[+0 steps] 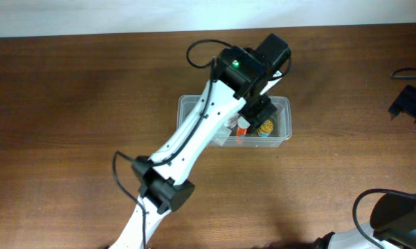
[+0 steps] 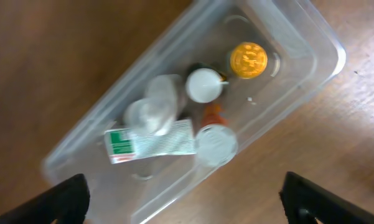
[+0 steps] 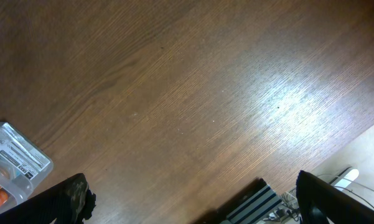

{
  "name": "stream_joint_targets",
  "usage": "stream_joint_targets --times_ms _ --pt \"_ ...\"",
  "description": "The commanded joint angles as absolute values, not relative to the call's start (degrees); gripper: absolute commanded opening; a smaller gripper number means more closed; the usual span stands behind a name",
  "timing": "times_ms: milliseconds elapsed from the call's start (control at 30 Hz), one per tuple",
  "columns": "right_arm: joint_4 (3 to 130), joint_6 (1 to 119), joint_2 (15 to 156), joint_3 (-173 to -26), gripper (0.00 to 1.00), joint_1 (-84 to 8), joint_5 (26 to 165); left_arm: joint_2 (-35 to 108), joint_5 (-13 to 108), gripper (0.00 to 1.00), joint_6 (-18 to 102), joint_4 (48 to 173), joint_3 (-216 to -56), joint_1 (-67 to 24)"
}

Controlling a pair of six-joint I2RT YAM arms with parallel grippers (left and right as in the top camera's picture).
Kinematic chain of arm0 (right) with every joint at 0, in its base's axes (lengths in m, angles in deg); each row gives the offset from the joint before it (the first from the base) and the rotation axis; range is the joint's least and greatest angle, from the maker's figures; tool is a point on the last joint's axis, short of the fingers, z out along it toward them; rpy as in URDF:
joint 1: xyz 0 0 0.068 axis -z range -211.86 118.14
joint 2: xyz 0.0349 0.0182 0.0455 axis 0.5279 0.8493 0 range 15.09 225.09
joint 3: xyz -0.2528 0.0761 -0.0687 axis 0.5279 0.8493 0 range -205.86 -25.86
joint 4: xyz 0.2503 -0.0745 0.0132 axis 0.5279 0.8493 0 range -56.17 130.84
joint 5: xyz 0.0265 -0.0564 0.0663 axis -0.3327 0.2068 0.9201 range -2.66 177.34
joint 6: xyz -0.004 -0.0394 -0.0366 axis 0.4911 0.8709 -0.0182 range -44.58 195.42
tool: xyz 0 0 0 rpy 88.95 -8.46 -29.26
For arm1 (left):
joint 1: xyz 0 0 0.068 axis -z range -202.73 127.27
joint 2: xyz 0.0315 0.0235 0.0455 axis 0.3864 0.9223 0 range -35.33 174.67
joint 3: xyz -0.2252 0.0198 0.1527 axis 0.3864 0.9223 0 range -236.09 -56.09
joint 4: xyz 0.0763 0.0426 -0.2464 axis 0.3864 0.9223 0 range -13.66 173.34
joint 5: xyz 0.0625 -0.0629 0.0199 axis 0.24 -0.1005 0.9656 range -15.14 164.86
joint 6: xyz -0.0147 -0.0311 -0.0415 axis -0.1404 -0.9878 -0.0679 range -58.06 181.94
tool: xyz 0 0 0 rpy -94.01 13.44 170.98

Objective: Pack container
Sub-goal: 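Open left gripper and raise it out of the container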

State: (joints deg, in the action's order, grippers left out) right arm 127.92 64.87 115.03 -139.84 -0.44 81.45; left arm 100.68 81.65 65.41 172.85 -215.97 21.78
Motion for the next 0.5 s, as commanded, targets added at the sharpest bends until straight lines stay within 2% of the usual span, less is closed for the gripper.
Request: stream_joint_targets --times_ms 0,233,467 --pt "127.9 64.4 115.3 -139.7 0.98 -0.3 81.8 92.8 85.9 0.99 65.7 173.1 -216.8 21.6" --pt "127.9 64.4 115.3 -139.6 0.98 -0.3 81.8 83.6 88.2 0.99 65.0 173.0 -215.9 19.7" --pt "127.9 64.4 115.3 -139.6 0.98 -0.3 81.8 71.2 88.2 0.99 58.7 173.0 -208.9 12.4"
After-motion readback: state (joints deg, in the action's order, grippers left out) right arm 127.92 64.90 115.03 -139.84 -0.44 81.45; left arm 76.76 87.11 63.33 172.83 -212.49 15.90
